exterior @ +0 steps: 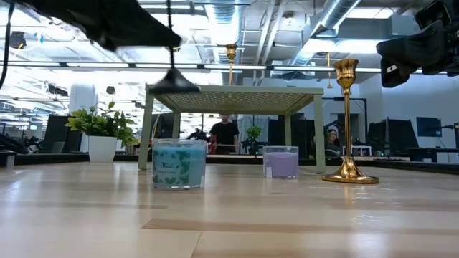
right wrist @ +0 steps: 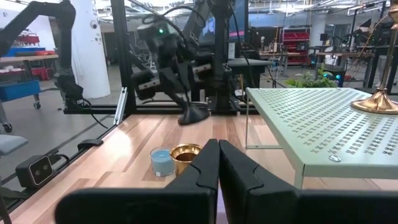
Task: Pick & Place candle stick holders
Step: Put the top left black candle holder on the shelf, then put the gold candle holder on the shelf aligned with the other gold candle holder
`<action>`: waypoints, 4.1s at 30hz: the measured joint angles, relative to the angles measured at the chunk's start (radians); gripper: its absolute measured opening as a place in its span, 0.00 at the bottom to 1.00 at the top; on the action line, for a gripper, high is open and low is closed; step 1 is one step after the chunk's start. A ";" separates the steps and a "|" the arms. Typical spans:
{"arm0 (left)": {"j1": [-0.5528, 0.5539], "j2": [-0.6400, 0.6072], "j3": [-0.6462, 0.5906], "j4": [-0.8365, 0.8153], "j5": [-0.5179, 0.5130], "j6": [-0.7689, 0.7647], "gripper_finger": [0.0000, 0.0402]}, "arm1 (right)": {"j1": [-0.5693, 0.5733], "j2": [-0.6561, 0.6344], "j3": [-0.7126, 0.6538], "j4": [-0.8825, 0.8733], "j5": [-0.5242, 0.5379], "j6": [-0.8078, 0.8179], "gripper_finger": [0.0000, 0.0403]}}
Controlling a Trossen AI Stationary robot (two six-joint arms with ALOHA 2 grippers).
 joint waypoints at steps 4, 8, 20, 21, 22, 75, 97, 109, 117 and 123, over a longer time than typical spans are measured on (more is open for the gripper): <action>-0.005 -0.102 0.000 -0.005 -0.034 0.102 0.03 | 0.000 0.000 0.000 0.000 0.000 0.000 0.00; 0.027 -0.226 0.000 -0.021 -0.036 0.239 0.03 | 0.000 0.000 0.000 0.000 0.000 0.000 0.00; 0.218 -0.528 0.000 -0.155 0.069 0.406 0.03 | 0.000 0.000 0.000 0.000 0.000 0.001 0.00; 0.243 -0.538 0.000 -0.155 0.092 0.409 0.03 | 0.000 0.000 0.000 0.000 0.000 0.001 0.00; 0.270 -0.545 0.000 -0.154 0.121 0.410 0.03 | 0.000 0.000 0.000 0.000 0.000 0.001 0.00; 1.228 -0.177 0.242 -0.482 1.099 0.066 0.03 | 0.000 0.000 0.000 -0.001 0.003 0.000 0.00; 1.224 -0.207 0.216 -0.471 1.094 0.042 0.23 | 0.000 0.000 0.000 -0.001 0.004 0.000 0.00; 1.144 -0.419 0.217 -0.762 1.095 -0.006 0.24 | 0.000 0.000 0.000 -0.001 0.003 0.000 0.00; 0.929 -0.425 0.217 -0.843 1.095 0.015 0.23 | 0.000 0.000 0.000 -0.001 0.003 0.000 0.00; 0.720 -0.422 0.217 -0.842 1.045 0.098 0.15 | 0.000 0.000 0.000 -0.001 0.003 0.000 0.00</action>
